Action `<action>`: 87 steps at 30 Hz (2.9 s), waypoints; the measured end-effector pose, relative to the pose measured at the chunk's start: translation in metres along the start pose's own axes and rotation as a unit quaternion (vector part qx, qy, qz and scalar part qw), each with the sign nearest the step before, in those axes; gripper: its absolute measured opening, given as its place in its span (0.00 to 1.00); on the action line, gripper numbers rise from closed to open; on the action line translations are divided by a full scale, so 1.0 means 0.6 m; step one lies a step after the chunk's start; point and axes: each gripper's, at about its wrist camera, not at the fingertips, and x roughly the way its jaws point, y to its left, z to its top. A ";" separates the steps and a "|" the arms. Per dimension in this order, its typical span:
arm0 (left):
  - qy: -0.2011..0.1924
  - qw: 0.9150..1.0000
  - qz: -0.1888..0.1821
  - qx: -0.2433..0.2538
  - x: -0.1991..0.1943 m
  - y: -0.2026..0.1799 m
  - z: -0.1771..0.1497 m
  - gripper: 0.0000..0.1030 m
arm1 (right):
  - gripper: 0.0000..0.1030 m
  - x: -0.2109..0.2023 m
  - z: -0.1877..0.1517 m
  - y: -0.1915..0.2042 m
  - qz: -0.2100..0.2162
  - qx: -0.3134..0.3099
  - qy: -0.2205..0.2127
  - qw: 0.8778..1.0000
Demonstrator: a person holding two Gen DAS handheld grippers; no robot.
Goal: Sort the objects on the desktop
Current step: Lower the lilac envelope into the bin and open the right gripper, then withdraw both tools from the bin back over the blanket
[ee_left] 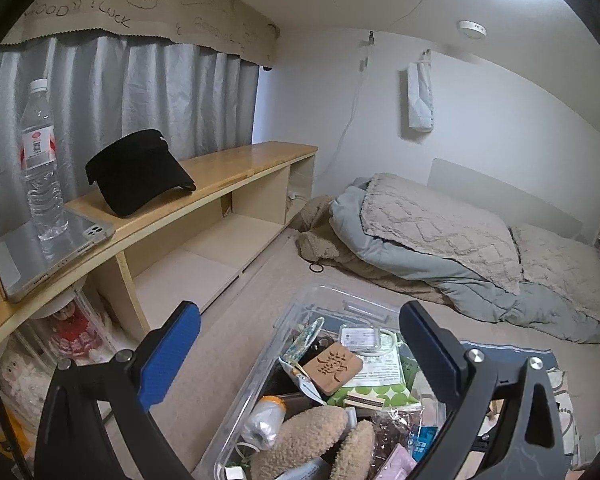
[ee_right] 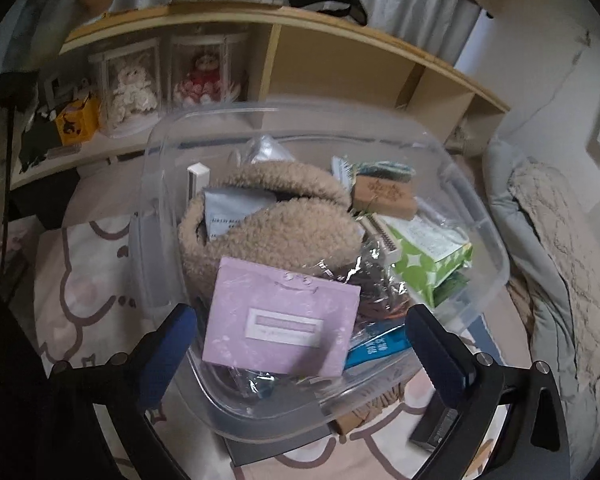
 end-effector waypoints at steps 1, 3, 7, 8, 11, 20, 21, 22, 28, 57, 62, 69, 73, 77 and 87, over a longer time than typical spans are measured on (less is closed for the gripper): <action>-0.001 1.000 -0.001 0.000 -0.002 -0.001 0.000 0.98 | 1.00 -0.004 0.001 -0.003 -0.002 0.004 -0.004 1.000; -0.002 1.000 -0.002 0.002 -0.004 -0.004 0.000 0.98 | 1.00 -0.010 0.002 -0.008 -0.013 0.013 -0.012 1.000; -0.002 1.000 -0.003 0.008 -0.008 -0.011 -0.002 0.98 | 1.00 -0.010 0.008 -0.015 -0.031 0.038 -0.012 0.999; -0.001 1.000 -0.003 0.010 -0.008 -0.014 -0.003 0.98 | 1.00 -0.007 0.011 -0.016 -0.030 0.048 -0.009 0.998; 0.001 1.000 -0.003 0.012 -0.010 -0.018 -0.004 0.98 | 1.00 0.008 0.021 -0.012 -0.021 0.073 0.006 0.997; 0.003 1.000 -0.008 0.020 -0.015 -0.026 -0.005 0.98 | 1.00 0.062 0.049 0.013 -0.005 0.092 0.073 0.993; 0.001 1.000 -0.010 0.021 -0.017 -0.027 -0.005 0.98 | 1.00 0.067 0.049 0.013 -0.015 0.087 0.084 0.993; 0.000 1.000 -0.010 0.021 -0.018 -0.027 -0.004 0.98 | 1.00 0.071 0.047 0.014 -0.025 0.081 0.095 0.992; -0.002 1.000 -0.014 0.019 -0.019 -0.025 -0.002 0.98 | 1.00 0.058 0.035 0.017 -0.057 0.038 0.121 0.990; 0.011 0.999 -0.013 0.036 -0.013 -0.035 -0.015 0.98 | 1.00 0.022 0.005 -0.056 -0.091 0.164 0.034 0.982; 0.014 0.999 -0.010 0.038 -0.014 -0.045 -0.021 0.98 | 1.00 -0.030 -0.008 -0.082 -0.071 0.229 -0.043 0.970; 0.033 0.999 -0.016 0.032 -0.007 -0.060 -0.037 0.98 | 1.00 -0.086 -0.036 -0.106 -0.097 0.260 -0.088 0.957; 0.042 0.998 -0.016 0.041 -0.007 -0.076 -0.048 0.98 | 1.00 -0.109 -0.060 -0.113 -0.116 0.263 -0.088 0.954; 0.049 0.997 -0.021 0.054 -0.015 -0.092 -0.059 0.98 | 1.00 -0.136 -0.083 -0.123 -0.123 0.278 -0.095 0.948; 0.043 0.996 -0.038 0.075 -0.060 -0.138 -0.090 0.98 | 1.00 -0.223 -0.144 -0.128 -0.166 0.274 -0.114 0.940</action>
